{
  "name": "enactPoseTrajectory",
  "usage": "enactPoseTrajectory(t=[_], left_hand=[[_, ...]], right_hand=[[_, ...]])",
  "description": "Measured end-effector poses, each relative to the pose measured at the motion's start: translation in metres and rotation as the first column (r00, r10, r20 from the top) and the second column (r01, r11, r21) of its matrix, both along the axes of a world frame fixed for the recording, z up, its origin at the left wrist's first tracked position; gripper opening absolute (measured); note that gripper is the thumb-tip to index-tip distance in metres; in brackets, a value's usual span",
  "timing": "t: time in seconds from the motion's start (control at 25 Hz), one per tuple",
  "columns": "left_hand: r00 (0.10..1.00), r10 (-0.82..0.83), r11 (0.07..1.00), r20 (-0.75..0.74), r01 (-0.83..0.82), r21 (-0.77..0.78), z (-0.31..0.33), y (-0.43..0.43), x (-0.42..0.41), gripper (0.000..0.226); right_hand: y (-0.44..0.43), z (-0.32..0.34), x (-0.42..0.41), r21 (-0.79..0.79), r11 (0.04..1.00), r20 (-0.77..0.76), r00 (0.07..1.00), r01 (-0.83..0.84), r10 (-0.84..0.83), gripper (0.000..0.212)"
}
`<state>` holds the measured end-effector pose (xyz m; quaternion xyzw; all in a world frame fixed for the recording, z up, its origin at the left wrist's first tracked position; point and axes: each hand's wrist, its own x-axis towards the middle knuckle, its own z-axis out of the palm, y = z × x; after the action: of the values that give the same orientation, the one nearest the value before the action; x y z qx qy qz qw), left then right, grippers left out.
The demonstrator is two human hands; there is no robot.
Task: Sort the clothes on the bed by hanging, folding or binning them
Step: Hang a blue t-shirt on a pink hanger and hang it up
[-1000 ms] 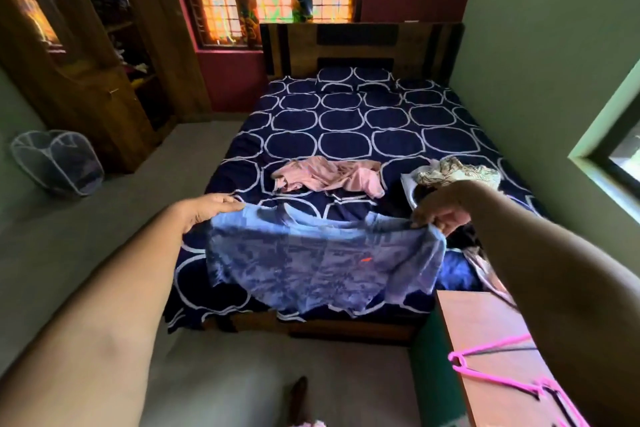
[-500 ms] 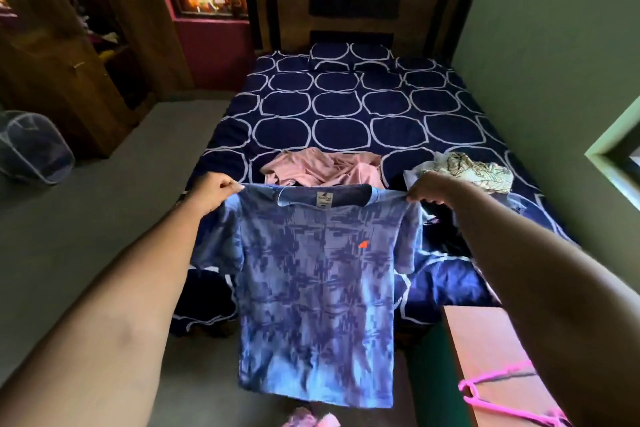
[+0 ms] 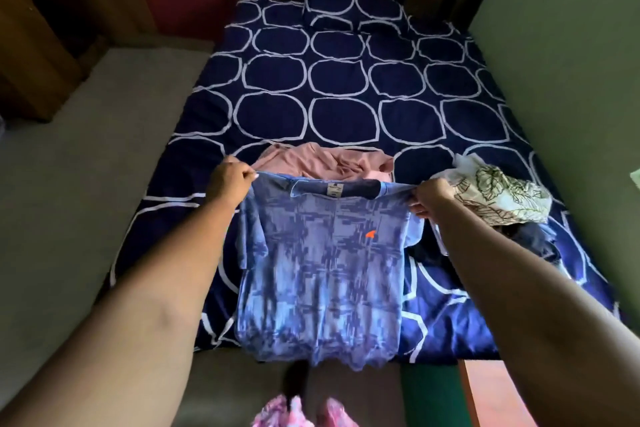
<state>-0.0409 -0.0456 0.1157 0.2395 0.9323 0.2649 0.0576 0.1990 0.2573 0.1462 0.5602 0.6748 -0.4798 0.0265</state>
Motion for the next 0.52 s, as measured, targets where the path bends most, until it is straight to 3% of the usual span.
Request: enactPoseTrajectory(t=[0.12,0.24,0.4,0.52], left_hand=[[0.993,0.068,0.997,0.091,-0.064,-0.049,-0.024,0.024,-0.024,0.026],[0.903,0.102,0.986,0.418,-0.148,0.078,-0.059,0.042,-0.043,0.028],[0.835,0.004,0.995,0.551,-0.056,0.078,-0.096,0.055,-0.045,0.041],[0.819,-0.066,0.996,0.571,0.018,0.090,-0.097,0.066,-0.030,0.054]], right_hand=[[0.005,-0.018,-0.028,-0.032,0.997,-0.064,0.995,0.069,-0.071,0.025],[0.015,-0.040,-0.041,-0.084,0.996,-0.097,0.995,0.006,-0.014,0.017],[0.015,-0.068,-0.043,0.065,0.967,-0.076,0.965,-0.246,0.251,0.081],[0.009,-0.082,-0.040,0.134,0.953,-0.069,0.956,-0.273,0.283,0.090]])
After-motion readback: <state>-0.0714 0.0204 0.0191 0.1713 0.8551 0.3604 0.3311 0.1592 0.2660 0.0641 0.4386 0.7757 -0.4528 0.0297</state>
